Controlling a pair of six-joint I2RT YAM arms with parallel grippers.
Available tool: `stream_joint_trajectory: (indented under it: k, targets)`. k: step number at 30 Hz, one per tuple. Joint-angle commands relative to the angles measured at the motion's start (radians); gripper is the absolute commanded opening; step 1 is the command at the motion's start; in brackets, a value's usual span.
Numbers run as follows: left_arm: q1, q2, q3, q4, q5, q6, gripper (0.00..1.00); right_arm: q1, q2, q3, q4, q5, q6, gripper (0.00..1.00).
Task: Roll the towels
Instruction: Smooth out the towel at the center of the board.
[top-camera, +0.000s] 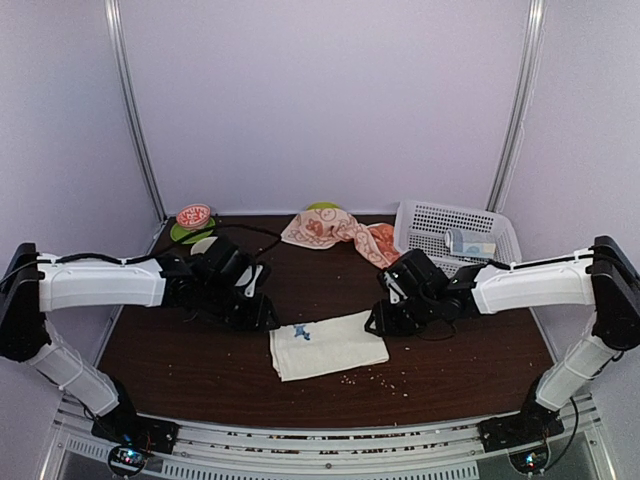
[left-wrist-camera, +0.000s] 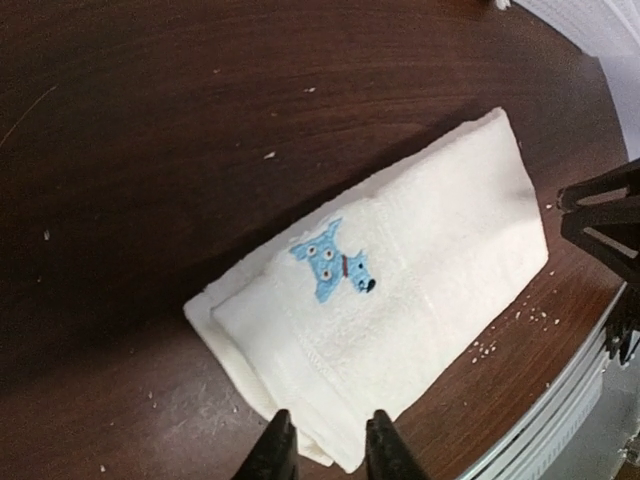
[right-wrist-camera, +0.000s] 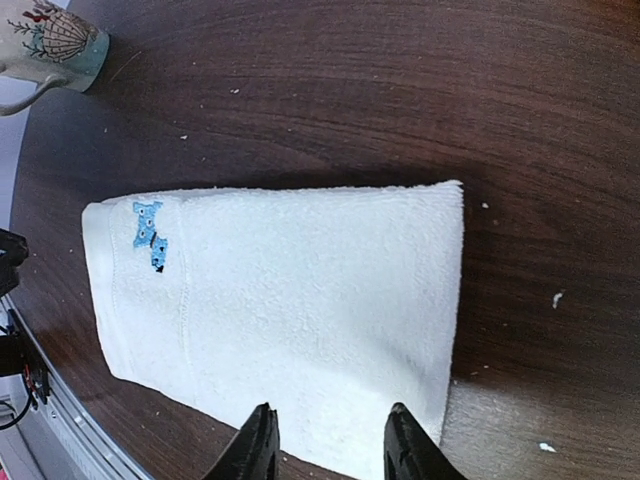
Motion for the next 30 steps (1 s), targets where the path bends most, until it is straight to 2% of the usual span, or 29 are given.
stream_joint_trajectory:
  k: [1, 5, 6, 12, 18, 22, 25, 28, 30]
  targets:
    - [-0.002, 0.123, 0.059, 0.091, 0.080, 0.025, 0.16, 0.013, 0.033, -0.021, 0.078, -0.048, 0.027, 0.35]
    - [0.004, 0.217, 0.109, 0.100, 0.082, 0.043, 0.01, 0.020, 0.045, -0.045, 0.086, -0.061, 0.033, 0.34]
    - [0.011, 0.236, 0.115, 0.099, 0.078, 0.046, 0.00, 0.023, 0.050, -0.053, 0.087, -0.064, 0.033, 0.34]
    - [0.075, 0.300, 0.068, 0.164, 0.071, 0.020, 0.00, 0.066, 0.092, -0.112, 0.087, -0.101, 0.027, 0.32]
    - [0.088, 0.352, 0.070, 0.177, 0.070, 0.021, 0.00, 0.081, 0.096, -0.150, 0.084, -0.109, 0.037, 0.31]
    - [0.091, 0.335, 0.066, 0.158, 0.057, 0.049, 0.00, 0.077, 0.037, -0.123, 0.027, -0.080, -0.002, 0.35]
    - [0.091, 0.291, 0.089, 0.116, 0.039, 0.084, 0.22, 0.057, -0.035, -0.088, -0.006, -0.037, -0.018, 0.43]
    - [0.091, 0.235, 0.116, 0.077, 0.031, 0.108, 0.49, 0.004, -0.067, -0.049, -0.020, 0.012, -0.023, 0.44]
    - [0.090, 0.188, 0.123, 0.055, 0.035, 0.116, 0.53, -0.039, -0.061, -0.022, 0.000, 0.012, -0.024, 0.43]
